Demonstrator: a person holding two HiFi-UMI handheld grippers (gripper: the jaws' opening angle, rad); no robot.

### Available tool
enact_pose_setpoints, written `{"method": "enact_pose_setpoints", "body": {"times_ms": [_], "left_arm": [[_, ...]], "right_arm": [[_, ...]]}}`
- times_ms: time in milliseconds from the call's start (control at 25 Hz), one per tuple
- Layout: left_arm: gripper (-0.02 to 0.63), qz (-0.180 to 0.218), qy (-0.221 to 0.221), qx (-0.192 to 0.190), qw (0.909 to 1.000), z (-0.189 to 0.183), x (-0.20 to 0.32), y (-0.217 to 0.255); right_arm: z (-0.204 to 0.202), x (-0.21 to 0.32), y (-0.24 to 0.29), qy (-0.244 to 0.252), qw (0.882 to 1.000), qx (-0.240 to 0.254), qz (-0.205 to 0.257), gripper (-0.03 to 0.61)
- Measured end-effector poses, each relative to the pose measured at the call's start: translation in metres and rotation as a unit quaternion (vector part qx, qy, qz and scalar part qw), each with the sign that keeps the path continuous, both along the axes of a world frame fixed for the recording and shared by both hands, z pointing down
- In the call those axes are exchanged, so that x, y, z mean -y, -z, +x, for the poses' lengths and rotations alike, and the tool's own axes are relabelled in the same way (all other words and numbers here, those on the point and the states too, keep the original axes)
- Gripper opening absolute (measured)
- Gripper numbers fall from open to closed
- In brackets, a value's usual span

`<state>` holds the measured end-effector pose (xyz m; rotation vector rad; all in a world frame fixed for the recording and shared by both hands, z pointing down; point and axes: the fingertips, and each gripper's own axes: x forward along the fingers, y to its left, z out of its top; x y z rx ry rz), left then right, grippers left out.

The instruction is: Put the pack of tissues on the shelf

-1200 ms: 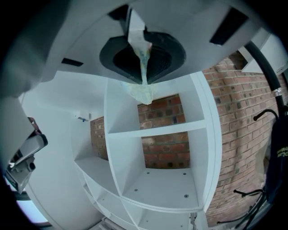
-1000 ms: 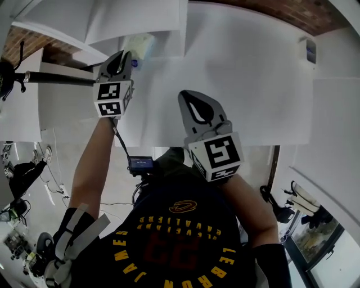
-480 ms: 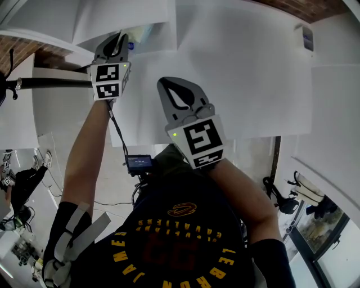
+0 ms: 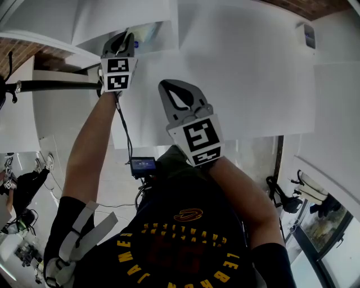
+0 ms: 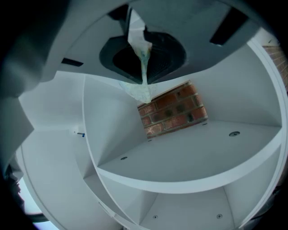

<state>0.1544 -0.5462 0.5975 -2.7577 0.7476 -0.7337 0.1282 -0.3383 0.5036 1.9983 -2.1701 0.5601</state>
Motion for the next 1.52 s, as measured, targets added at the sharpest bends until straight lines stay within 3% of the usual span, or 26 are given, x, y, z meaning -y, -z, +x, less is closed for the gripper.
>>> {"method": "enact_pose_setpoints", "body": {"times_ms": [200,960,1160,1520], "left_arm": [[0.029,0.019,0.018,-0.002,0.9997,0.000,0.008,-0.006],[0.034,0.035,-0.003,0.006,0.9994,0.025,0.010,-0.030],[0.104,0.034,0.003,0.006,0.9994,0.023,0.006,-0.030],[0.130,0.033,0.011,-0.043,0.9985,0.001,0.003,0.010]], "right_arm": [[0.006,-0.004,-0.007,-0.009,1.000,0.005,-0.005,0.009],[-0.001,-0.010,-0.024,0.001,1.000,0.009,-0.029,0.008],[-0.005,-0.014,-0.025,0.006,0.999,0.015,-0.035,0.009],[0.001,-0.002,-0.013,0.016,1.000,0.014,-0.018,0.009]]}}
